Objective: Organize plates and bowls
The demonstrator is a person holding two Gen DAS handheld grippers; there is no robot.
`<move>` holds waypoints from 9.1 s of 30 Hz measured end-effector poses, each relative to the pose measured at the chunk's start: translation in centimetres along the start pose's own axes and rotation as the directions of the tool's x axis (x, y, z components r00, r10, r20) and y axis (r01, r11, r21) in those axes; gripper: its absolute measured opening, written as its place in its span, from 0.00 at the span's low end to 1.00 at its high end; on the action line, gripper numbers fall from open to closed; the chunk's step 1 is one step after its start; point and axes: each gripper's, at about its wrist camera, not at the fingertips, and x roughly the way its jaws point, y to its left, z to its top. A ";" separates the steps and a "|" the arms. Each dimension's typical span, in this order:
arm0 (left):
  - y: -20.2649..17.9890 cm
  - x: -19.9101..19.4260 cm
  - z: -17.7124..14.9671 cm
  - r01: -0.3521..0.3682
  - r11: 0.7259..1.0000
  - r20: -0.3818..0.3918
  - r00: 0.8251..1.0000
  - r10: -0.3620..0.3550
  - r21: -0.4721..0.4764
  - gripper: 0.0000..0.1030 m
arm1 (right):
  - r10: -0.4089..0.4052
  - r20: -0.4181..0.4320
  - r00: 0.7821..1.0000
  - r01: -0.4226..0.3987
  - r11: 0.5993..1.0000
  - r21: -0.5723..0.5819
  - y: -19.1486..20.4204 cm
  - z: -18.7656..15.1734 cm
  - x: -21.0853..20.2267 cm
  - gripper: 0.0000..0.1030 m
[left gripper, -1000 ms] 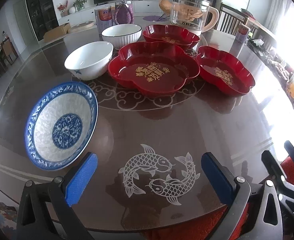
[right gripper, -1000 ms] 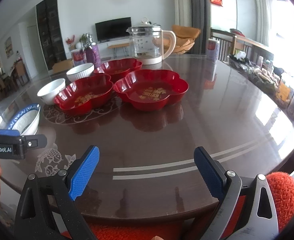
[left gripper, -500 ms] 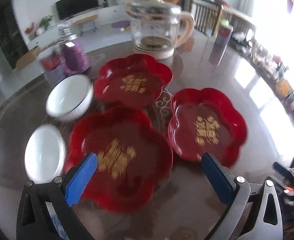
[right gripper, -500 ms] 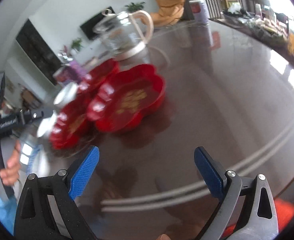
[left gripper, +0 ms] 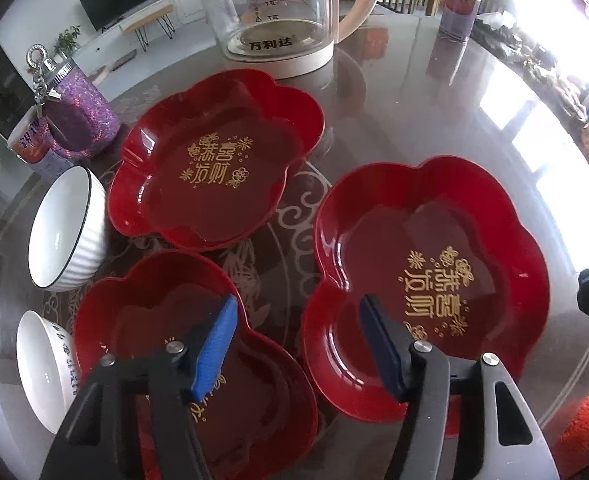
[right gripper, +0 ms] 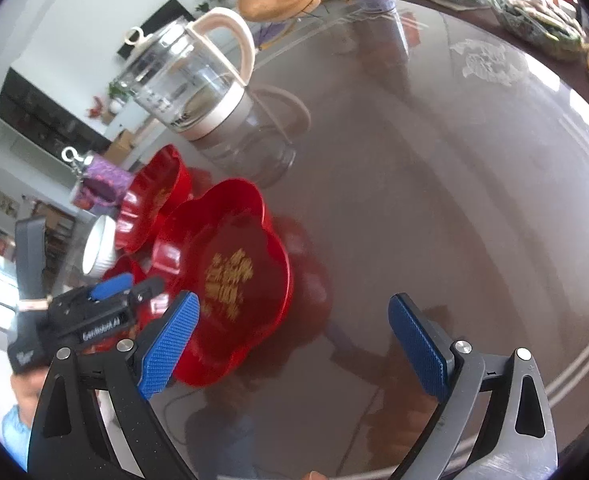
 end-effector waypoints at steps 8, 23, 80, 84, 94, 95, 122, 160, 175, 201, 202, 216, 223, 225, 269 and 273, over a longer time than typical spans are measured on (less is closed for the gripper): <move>0.9 0.9 0.2 -0.021 0.999 0.007 1.000 0.021 -0.034 0.51 | -0.065 -0.043 0.997 0.061 0.995 -0.077 1.6 1.3 3.4 0.93; -0.6 -0.1 -0.8 -0.009 1.000 0.027 1.000 0.009 -0.012 0.21 | -0.060 -0.049 0.997 0.056 0.996 -0.074 2.1 0.8 4.3 0.12; -5.4 -3.1 -0.2 0.068 0.984 0.025 0.997 -0.073 0.165 0.10 | -0.019 -0.048 0.999 0.017 0.999 -0.027 -1.5 -4.2 -1.8 0.11; -5.9 -5.3 -2.5 0.144 0.983 0.020 0.989 -0.147 0.112 0.10 | -0.053 -0.037 0.998 0.050 0.997 -0.066 -1.9 -2.6 -4.1 0.11; -9.2 -5.2 -8.1 0.272 0.962 -0.018 0.962 -0.271 0.030 0.11 | -0.233 -0.063 0.971 0.218 0.958 -0.185 -2.2 0.8 -4.4 0.18; -9.4 -5.4 -8.4 0.257 0.966 0.014 0.966 -0.257 0.032 0.13 | -0.243 -0.041 0.969 0.231 0.953 -0.195 -1.9 0.8 -4.4 0.29; 3.7 -5.5 -26.2 -0.024 0.928 0.265 0.955 0.131 -0.372 1.00 | 0.028 0.635 0.772 0.259 0.898 -0.355 11.5 -21.9 -9.7 0.75; 3.4 -3.7 -25.1 -0.062 0.926 0.162 0.978 0.131 -0.372 1.00 | 0.108 0.570 0.814 0.228 0.844 -0.485 12.8 -23.7 -7.7 0.75; 3.6 -3.5 -25.1 -0.045 0.943 0.167 0.980 0.105 -0.329 1.00 | 0.096 0.555 0.826 0.232 0.840 -0.491 12.7 -23.8 -7.0 0.75; 4.0 -3.3 -24.6 -0.022 0.960 0.133 0.989 0.062 -0.278 1.00 | 0.092 0.539 0.837 0.238 0.827 -0.510 12.9 -24.1 -6.6 0.75; 4.1 -3.3 -24.4 -0.014 0.962 0.122 0.991 0.049 -0.274 1.00 | 0.092 0.540 0.836 0.238 0.827 -0.509 12.9 -24.1 -6.6 0.75; 12.4 -10.3 -12.1 0.178 0.958 0.278 0.954 -0.112 -0.223 1.00 | 0.043 0.491 0.870 0.182 0.898 -0.402 10.4 -22.2 -5.7 0.75; 14.7 -4.9 -4.7 0.143 0.970 0.121 0.985 -0.120 -0.199 0.92 | 0.183 0.314 0.931 -0.076 0.942 -0.326 10.6 -17.0 -5.3 0.75; 14.8 -3.1 -3.8 0.143 0.969 0.076 0.989 -0.130 -0.200 0.85 | 0.195 0.293 0.936 -0.094 0.941 -0.325 11.3 -15.3 -5.0 0.75; 7.6 -10.9 -5.9 0.227 0.963 0.235 0.953 -0.189 -0.147 0.39 | 0.110 0.034 0.993 -0.094 0.946 -0.310 11.7 -4.5 -3.4 0.14; 1.9 -11.4 -7.0 0.264 0.962 0.231 0.942 -0.243 -0.069 0.39 | 0.060 0.072 0.996 -0.037 0.960 -0.278 7.6 -4.8 -6.5 0.14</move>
